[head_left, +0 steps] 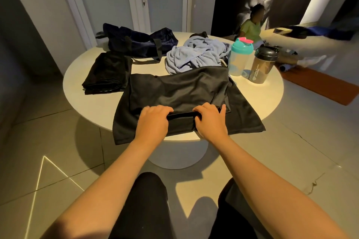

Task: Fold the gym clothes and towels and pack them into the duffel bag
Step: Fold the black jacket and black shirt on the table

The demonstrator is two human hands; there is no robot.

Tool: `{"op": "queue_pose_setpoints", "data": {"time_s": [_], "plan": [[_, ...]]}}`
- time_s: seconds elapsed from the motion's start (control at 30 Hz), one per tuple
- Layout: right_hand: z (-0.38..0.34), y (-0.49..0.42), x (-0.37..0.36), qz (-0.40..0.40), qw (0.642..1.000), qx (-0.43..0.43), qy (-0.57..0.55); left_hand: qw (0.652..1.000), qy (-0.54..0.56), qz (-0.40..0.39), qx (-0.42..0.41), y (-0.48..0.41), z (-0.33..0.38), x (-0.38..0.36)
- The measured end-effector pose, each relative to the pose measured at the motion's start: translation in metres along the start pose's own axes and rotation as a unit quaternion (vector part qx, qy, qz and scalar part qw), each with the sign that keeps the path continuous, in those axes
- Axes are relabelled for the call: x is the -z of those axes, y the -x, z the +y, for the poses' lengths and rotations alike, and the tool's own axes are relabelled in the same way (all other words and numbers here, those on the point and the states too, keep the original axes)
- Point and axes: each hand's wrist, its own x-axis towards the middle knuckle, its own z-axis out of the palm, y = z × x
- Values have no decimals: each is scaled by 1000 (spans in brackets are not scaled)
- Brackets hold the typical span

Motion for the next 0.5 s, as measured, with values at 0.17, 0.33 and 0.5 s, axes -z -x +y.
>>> {"op": "queue_pose_setpoints", "data": {"time_s": [0.17, 0.33, 0.5], "plan": [[4, 4, 1, 74, 989, 12, -125, 998, 27, 30, 41, 13, -3, -24], [1, 11, 0, 121, 986, 74, -90, 993, 13, 117, -24, 19, -2, -25], [3, 12, -1, 81, 991, 71, -76, 989, 51, 120, -73, 24, -6, -25]]}}
